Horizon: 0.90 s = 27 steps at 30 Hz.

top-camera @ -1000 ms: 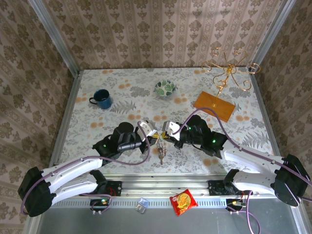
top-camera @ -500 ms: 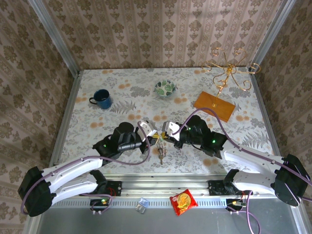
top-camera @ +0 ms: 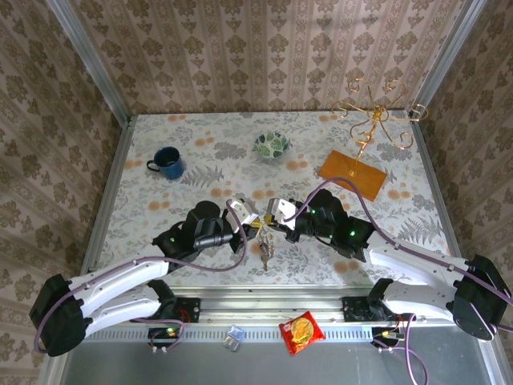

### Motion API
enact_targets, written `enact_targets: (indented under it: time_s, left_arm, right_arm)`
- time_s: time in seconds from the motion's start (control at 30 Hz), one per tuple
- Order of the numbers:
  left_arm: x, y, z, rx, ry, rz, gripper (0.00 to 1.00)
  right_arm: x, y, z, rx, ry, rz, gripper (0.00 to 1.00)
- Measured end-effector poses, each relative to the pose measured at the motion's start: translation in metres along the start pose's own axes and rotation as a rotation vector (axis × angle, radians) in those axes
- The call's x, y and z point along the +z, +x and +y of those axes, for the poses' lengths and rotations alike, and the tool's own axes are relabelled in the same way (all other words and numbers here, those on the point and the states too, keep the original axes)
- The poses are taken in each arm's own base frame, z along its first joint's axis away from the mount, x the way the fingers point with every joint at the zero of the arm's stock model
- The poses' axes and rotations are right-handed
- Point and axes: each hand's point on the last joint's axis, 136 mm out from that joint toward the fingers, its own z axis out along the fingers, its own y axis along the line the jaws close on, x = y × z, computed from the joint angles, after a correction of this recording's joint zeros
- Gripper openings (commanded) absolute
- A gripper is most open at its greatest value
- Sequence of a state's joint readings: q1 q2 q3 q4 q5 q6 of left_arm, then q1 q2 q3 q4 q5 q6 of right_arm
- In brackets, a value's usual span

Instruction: Put the keys on the keyring

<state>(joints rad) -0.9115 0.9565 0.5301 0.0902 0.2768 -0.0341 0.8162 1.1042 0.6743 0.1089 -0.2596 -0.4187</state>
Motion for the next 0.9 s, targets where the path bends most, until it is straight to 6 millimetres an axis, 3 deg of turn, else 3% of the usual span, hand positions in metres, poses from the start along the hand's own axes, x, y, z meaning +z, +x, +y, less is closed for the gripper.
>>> enact_targets:
  time_s: [0.9]
  left_arm:
    - [0.0002,0.0000,-0.0014,0.001,0.004,0.000,0.00]
  right_arm:
    - [-0.0024,0.0039,0.0085,-0.056,-0.015,0.018,0.00]
